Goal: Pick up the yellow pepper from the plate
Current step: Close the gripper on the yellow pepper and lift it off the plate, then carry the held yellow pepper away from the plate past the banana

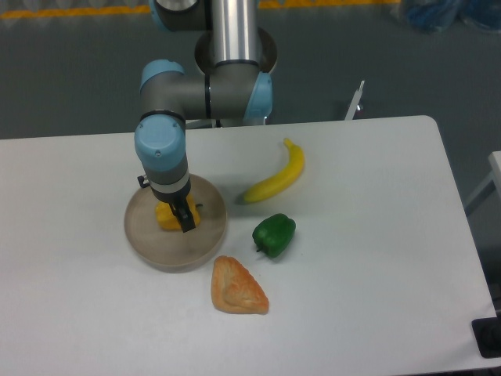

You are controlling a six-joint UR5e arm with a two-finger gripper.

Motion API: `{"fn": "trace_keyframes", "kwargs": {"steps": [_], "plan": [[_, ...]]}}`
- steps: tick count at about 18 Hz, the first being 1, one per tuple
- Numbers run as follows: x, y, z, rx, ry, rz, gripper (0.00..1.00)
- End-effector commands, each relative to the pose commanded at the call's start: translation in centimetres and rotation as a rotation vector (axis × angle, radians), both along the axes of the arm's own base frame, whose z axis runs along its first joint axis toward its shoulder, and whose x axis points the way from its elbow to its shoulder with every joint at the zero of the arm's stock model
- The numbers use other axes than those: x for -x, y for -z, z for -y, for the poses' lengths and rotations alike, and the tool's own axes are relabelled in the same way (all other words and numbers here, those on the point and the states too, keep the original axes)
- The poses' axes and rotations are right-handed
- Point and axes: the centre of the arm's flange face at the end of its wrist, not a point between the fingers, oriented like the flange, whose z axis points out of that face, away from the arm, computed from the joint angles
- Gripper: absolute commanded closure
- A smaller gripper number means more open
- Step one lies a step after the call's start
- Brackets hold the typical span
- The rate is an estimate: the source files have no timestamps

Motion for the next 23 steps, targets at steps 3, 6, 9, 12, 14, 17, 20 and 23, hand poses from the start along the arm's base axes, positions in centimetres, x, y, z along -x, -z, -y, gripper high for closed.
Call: {"fn": "trace_keyframes", "kwargs": {"steps": [3, 6, 9, 12, 14, 17, 20, 23], "plan": [[0.1, 0.3, -0.2, -0.007, -0.009, -0.003, 0.44], [0.0, -0.3, -0.2, -0.015, -0.006, -0.004, 0.74], [0.2, -2.6, -0.5, -0.049, -0.002, -0.012, 0.79], [2.0, -6.5, -1.0, -0.118, -0.041, -0.030, 0.78], [4.5, -9.6, -0.4, -0.165, -0.086, -0.045, 0.78], [8.6, -12.6, 0.0, -0.182, -0.153, -0.055, 0.79], [13.4, -15.8, 0.2, -0.166, -0.215, -0.056, 0.78], [19.4, -18.9, 1.4, -0.164, -0.258, -0.064, 0.78]]}}
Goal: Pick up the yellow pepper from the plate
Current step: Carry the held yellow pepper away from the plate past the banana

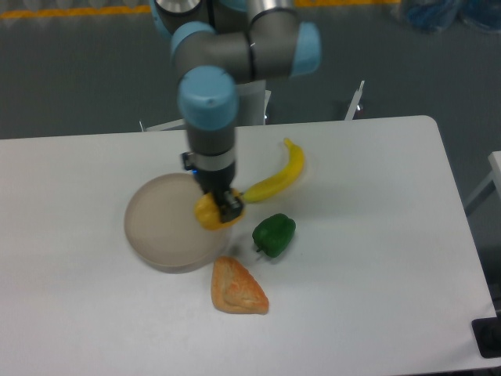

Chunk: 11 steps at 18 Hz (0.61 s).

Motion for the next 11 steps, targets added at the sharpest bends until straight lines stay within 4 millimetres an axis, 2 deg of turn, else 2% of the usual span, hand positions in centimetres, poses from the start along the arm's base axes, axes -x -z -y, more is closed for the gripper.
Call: {"fn": "trace_keyframes", "kwargs": {"steps": [4, 6, 8, 11], "plan": [[8.6, -0.5, 3.5, 0.010, 0.027, -0.006, 0.78], [11.2, 0.1, 4.6, 0.015, 0.029, -0.001, 0.78], [13.8, 1.7, 5.0, 0.027, 0.018, 0.015, 0.78], [15.9, 4.1, 4.7, 0.051, 0.043, 0.039, 0.79]]}}
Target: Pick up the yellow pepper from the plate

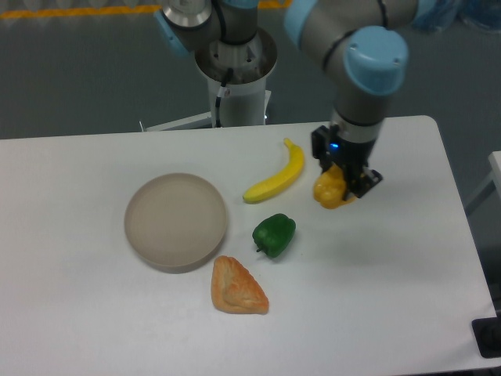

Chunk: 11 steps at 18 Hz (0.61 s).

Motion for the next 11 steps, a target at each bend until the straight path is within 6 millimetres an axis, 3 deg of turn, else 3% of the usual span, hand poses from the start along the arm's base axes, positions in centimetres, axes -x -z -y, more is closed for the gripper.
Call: {"fn": "trace_keyframes", "kwargs": {"steps": [2, 4, 11], "plan": [[1.3, 0.8, -0.1, 0.005, -0.012, 0.008, 0.85], [2.3, 0.7, -0.4, 0.003, -0.017, 0.001, 0.84], [2.3, 0.6, -0.5, -0.001, 0.103, -0.004, 0.86]]}}
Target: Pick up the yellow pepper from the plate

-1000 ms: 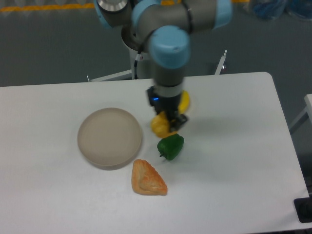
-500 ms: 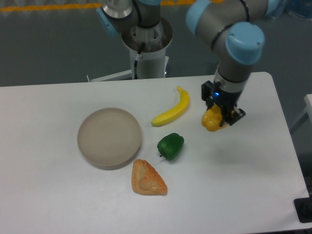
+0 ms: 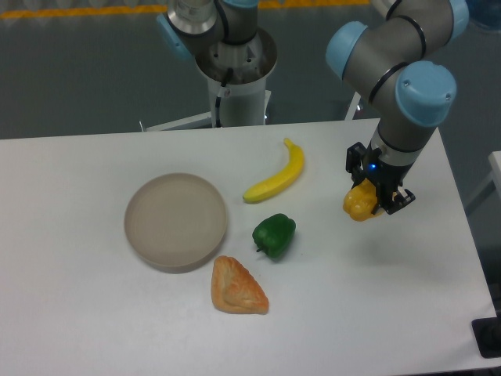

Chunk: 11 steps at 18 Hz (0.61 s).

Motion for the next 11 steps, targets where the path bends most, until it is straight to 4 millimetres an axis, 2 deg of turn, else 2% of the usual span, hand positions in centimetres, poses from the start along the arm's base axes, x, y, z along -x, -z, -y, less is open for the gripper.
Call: {"fn": "trace_keyframes", "kwargs": {"steps": [11], "plan": [[-0.49, 0.34, -0.16, 0.009, 0.015, -0.008, 0.86]]}}
